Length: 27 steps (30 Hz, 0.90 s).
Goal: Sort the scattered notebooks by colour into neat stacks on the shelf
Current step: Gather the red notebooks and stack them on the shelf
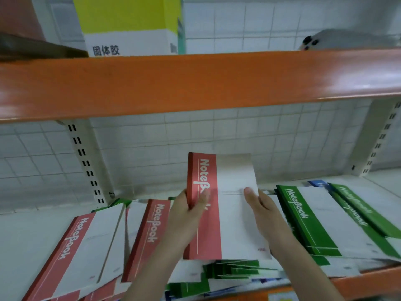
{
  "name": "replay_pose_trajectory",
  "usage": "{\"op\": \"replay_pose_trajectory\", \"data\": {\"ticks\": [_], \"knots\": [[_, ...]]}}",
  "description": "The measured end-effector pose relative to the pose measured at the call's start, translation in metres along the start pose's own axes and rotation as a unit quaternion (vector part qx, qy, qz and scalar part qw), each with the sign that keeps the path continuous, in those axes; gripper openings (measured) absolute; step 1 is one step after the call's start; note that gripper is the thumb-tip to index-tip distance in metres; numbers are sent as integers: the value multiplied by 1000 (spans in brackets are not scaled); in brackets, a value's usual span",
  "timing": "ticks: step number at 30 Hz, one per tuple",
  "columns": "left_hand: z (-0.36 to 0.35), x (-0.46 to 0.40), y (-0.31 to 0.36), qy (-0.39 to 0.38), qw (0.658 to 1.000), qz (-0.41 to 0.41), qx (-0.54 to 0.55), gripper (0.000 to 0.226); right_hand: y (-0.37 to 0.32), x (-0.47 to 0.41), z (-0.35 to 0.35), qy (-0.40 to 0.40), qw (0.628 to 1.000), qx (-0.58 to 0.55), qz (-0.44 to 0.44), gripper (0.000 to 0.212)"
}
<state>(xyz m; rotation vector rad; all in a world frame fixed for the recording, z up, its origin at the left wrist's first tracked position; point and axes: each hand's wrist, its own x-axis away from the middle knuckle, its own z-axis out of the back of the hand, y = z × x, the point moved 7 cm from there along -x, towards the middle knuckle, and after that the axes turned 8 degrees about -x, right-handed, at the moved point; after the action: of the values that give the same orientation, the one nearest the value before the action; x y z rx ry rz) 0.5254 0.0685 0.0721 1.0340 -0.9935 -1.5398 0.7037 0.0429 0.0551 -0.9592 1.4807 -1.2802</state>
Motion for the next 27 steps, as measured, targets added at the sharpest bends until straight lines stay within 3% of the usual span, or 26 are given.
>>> {"op": "replay_pose_trajectory", "data": {"ticks": [4, 9, 14, 27], "knots": [[-51, -5, 3, -37, 998, 54, -24, 30, 17, 3, 64, 54, 995, 17, -85, 46], [-140, 4, 23, -104, 993, 48, -41, 34, 8, 30, 158, 139, 985, 46, -96, 15], [-233, 27, 49, -178, 982, 51, -24, 26, 3, 70, 251, 211, 968, 47, -127, 30], [-478, 143, 103, -338, 941, 0, -3, 22, 13, 224, 475, 403, 905, -19, -131, 27]]}}
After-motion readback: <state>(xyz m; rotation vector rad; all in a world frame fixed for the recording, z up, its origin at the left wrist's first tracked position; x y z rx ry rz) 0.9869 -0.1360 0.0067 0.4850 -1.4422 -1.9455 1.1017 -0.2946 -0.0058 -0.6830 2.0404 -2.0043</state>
